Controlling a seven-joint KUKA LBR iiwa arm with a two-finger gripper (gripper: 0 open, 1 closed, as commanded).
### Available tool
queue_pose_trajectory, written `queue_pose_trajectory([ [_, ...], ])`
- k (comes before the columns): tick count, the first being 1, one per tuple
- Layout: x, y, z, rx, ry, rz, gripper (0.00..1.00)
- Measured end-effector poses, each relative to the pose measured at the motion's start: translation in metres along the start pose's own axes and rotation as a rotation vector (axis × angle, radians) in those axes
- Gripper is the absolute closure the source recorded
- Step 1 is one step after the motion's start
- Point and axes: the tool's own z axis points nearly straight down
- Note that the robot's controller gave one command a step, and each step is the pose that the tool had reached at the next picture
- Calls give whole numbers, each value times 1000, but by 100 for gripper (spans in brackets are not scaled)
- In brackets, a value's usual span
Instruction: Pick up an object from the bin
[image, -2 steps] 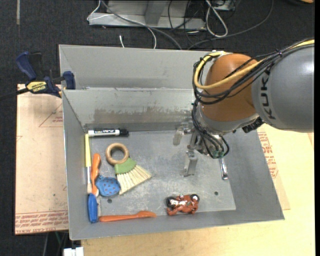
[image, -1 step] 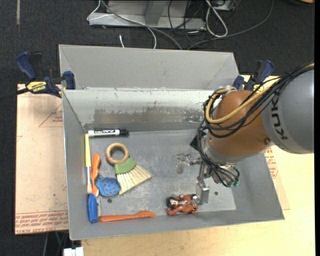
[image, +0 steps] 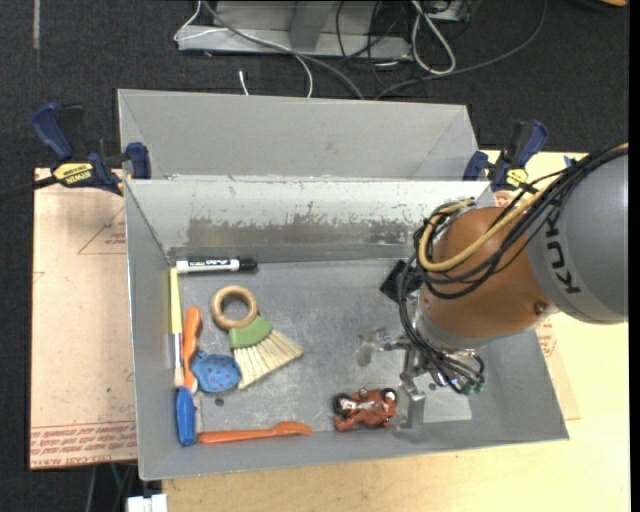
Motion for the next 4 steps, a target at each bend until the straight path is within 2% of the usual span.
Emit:
queue_pose_trajectory([
  [1,0,9,-8,-2,2,-224,0],
  [2,-11,23,58,6,-29,-99,0],
  [3,-13,39,59,5,-11,-403,100],
  [4,-13,39,59,5,-11,-402,100],
])
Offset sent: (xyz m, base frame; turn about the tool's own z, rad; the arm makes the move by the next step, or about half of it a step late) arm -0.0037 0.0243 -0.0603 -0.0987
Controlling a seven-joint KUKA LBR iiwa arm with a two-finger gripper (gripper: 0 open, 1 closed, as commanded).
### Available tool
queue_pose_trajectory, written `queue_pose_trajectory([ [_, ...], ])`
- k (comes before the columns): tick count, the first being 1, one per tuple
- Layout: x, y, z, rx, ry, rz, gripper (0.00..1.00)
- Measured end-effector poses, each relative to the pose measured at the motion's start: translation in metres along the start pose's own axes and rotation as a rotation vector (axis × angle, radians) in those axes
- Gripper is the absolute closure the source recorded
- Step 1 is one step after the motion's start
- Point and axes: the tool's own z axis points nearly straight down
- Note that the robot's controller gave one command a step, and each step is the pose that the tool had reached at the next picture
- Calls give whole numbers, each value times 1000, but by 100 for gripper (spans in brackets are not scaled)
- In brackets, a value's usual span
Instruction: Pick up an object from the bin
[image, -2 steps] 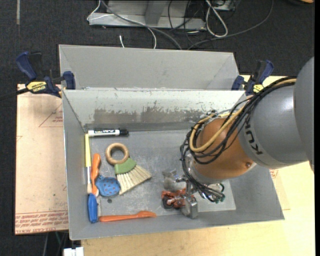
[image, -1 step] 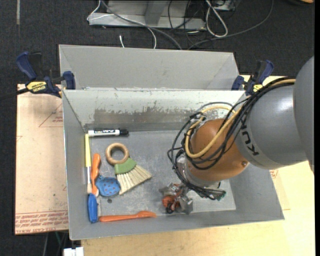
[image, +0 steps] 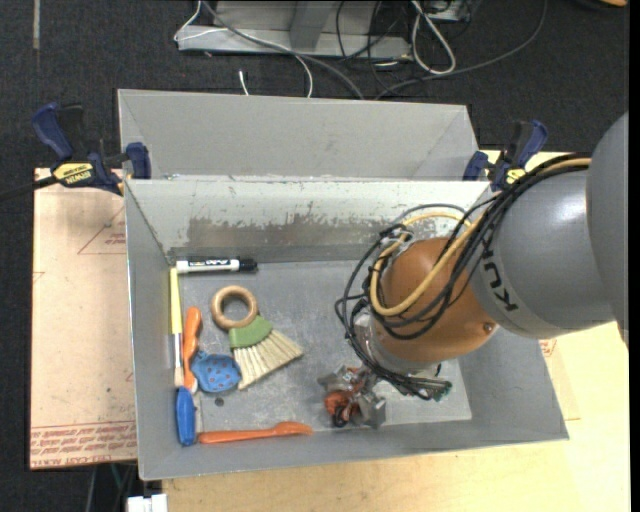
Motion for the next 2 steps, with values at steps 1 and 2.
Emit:
queue_pose_trajectory([
  [1,0,0,-2,0,0,1,100],
  [2,0,1,-18,-2,0,3,100],
])
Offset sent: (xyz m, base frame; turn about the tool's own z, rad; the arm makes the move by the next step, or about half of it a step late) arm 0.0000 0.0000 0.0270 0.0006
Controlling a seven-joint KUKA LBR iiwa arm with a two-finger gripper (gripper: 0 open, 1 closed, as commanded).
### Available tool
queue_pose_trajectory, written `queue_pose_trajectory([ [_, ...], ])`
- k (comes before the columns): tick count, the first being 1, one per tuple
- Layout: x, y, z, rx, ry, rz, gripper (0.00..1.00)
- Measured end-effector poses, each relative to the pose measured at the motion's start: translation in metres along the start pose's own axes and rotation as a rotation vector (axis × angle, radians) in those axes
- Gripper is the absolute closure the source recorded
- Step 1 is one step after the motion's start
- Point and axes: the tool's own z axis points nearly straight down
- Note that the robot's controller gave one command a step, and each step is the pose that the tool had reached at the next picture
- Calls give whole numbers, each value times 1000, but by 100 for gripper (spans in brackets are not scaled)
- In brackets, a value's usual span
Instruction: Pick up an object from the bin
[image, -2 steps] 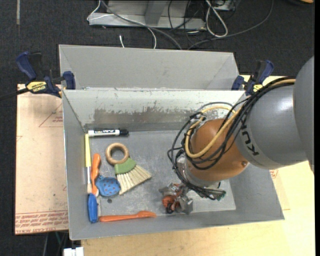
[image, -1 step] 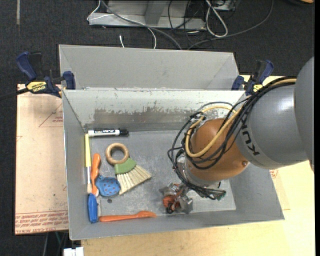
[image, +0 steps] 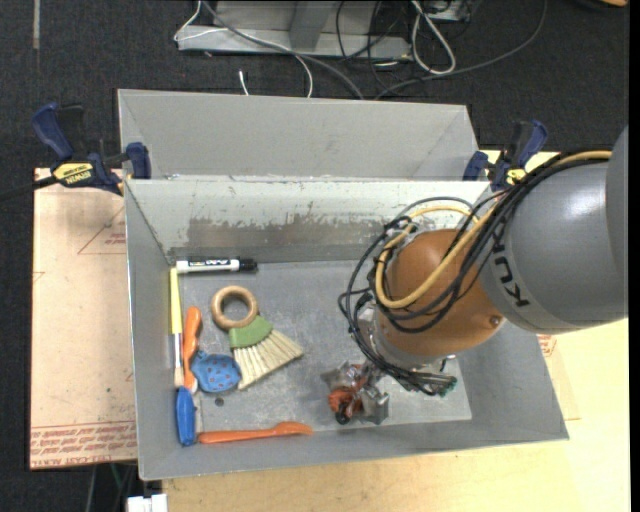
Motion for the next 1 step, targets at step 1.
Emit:
queue_pose_trajectory([
  [1,-1,0,-11,1,-2,0,100],
])
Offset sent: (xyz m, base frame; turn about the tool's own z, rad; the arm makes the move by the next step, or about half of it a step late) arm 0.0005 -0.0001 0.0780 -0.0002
